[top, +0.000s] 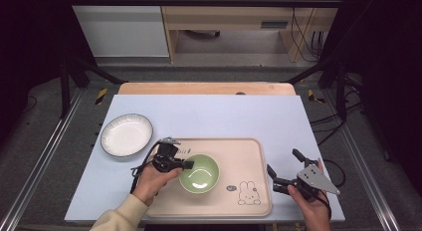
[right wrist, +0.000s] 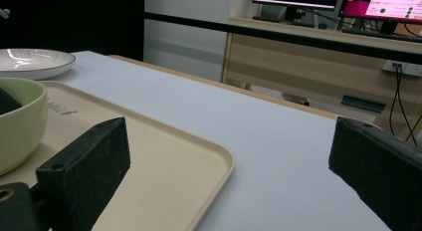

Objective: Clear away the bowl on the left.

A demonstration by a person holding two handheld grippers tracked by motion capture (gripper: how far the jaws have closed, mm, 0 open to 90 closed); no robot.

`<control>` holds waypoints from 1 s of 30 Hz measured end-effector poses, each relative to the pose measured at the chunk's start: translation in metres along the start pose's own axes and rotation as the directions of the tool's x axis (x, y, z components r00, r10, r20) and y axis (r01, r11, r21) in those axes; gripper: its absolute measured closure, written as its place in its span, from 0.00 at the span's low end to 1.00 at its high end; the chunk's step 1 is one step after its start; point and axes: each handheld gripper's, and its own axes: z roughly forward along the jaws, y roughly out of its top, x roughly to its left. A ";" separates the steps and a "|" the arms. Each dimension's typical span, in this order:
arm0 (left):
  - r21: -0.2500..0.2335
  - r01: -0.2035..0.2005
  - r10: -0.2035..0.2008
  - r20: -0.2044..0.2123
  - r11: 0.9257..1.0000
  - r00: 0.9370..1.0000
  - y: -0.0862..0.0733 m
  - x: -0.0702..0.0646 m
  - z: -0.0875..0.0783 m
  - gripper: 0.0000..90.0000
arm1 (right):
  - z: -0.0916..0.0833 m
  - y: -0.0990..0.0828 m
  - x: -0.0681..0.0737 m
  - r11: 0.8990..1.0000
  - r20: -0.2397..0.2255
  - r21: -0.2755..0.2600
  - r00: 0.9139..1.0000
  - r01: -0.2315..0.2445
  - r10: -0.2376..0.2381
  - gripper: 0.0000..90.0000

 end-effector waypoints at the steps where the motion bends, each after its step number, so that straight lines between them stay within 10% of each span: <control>1: 0.001 0.000 0.000 0.001 1.000 1.000 0.000 0.000 0.000 0.92 | 0.000 0.000 0.000 1.000 0.000 0.000 1.000 0.000 0.000 0.03; 30: -0.020 -0.042 0.041 -0.034 0.999 0.999 -0.003 -0.005 0.003 0.91 | 0.001 -0.001 0.001 1.000 -0.007 0.009 1.000 -0.004 0.004 0.03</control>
